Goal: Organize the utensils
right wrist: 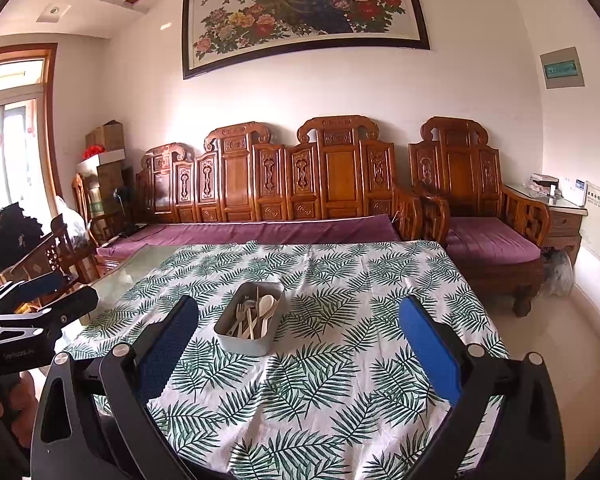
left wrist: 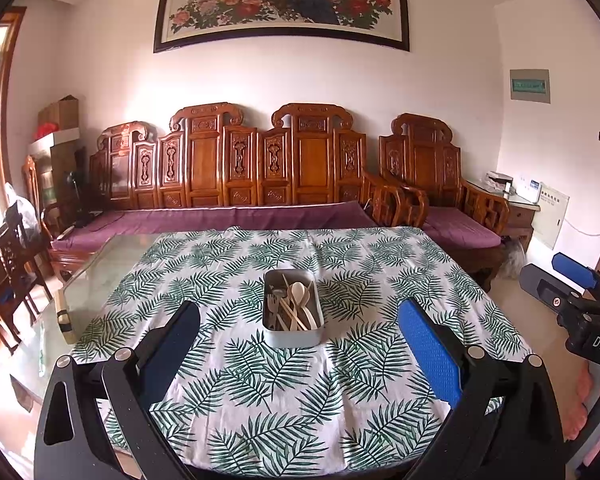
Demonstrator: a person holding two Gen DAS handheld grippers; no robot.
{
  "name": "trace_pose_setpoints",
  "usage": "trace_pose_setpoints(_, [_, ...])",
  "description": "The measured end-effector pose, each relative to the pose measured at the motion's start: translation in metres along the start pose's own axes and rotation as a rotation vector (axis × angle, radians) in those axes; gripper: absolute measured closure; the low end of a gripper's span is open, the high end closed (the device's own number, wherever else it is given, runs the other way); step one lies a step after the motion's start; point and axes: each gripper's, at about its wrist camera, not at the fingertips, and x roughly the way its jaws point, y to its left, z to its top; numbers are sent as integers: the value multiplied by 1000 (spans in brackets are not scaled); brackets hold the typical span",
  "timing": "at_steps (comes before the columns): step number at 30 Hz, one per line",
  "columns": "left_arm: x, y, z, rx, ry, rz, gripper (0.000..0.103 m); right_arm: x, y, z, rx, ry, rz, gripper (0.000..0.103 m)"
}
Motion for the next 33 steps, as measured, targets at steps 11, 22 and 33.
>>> trace_pose_setpoints(11, [-2,1,-1,0,-7,0,7,1,-2,0,2,0,0,2])
trace_pose_setpoints(22, [-4,0,-1,4,-13,1,7,1,-2,0,2,0,2,2])
trace_pose_setpoints(33, [-5,-1,-1,5,-13,1,7,1,-2,0,3,0,2,2])
